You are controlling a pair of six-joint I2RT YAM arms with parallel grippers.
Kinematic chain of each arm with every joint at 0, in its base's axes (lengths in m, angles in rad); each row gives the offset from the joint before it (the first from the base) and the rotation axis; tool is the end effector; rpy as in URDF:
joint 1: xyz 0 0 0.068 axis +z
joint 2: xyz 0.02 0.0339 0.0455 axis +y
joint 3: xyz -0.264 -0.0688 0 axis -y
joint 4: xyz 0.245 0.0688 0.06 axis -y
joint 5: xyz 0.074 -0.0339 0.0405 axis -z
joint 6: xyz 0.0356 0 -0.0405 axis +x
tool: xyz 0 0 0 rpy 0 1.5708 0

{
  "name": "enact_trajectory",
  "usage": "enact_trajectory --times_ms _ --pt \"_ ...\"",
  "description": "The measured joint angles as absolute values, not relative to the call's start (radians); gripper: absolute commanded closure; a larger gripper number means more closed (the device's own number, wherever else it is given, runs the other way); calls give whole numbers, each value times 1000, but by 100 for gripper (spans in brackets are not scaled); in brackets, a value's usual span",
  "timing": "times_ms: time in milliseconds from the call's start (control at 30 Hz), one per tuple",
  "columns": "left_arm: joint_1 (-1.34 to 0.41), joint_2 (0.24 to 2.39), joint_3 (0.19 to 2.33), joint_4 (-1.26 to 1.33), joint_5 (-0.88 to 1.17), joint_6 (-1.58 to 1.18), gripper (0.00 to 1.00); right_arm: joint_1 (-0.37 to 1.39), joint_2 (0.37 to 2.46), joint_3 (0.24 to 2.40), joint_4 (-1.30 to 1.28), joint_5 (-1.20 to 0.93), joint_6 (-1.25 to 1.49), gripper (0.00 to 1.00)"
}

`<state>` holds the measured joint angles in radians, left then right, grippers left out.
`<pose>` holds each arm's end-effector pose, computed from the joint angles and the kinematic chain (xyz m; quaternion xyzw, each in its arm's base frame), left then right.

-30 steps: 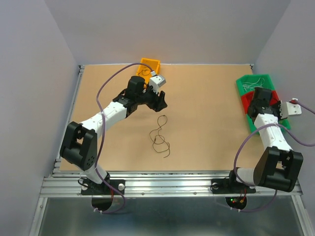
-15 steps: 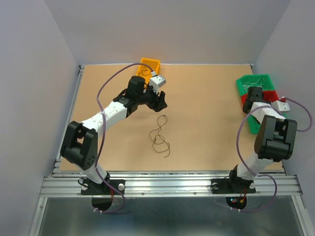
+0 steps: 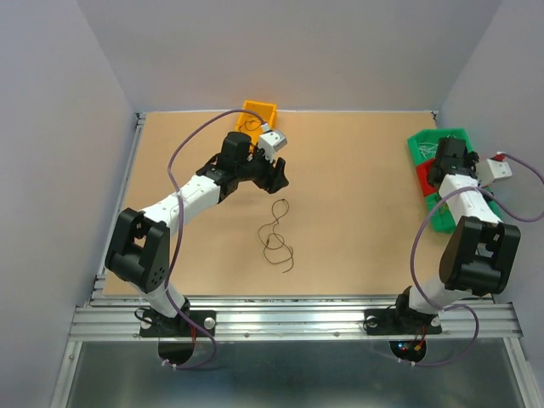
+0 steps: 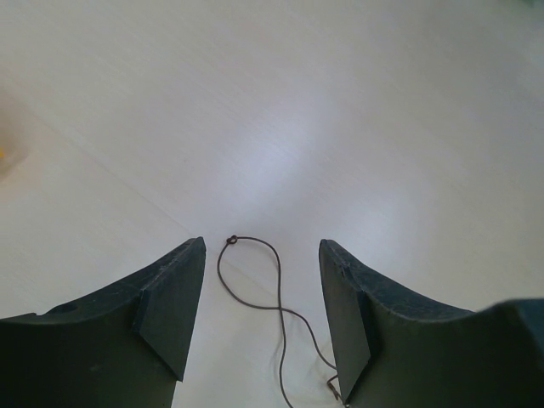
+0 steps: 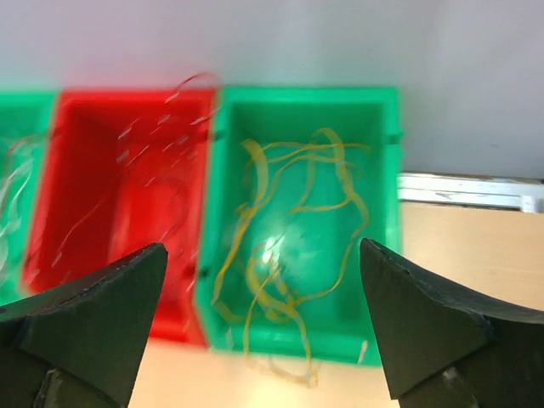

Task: Untangle the cables

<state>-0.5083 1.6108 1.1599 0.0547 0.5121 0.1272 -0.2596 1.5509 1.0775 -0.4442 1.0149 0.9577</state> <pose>0.3183 -0.1973 0.2840 0.3849 0.7211 -0.3085 0.4864 0.2982 -0.1105 0.2455 0.6012 0.5900 -0.3366 0.4209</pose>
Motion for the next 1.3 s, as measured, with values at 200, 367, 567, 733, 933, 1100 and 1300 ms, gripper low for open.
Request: enact_trajectory --times_ms 200,367,567,733,933,1100,1300 --pt "-508 1602 1160 54 495 131 34 -109 1418 1085 -373 671 657 0" --pt "-508 1560 1159 58 462 133 33 63 1194 922 -190 85 421 0" --pt "-452 1509 1151 95 447 102 31 356 1145 834 -126 -183 268 0" --pt "-387 1514 1168 36 511 107 24 499 1272 837 -110 -135 228 0" --pt "-410 1495 1112 -64 519 178 1 496 1258 837 -125 30 244 0" --pt "-449 1470 1014 -185 503 290 1 492 1178 836 -125 130 263 0" --pt "-606 1448 942 -255 461 409 1 492 1118 834 -126 197 281 0"
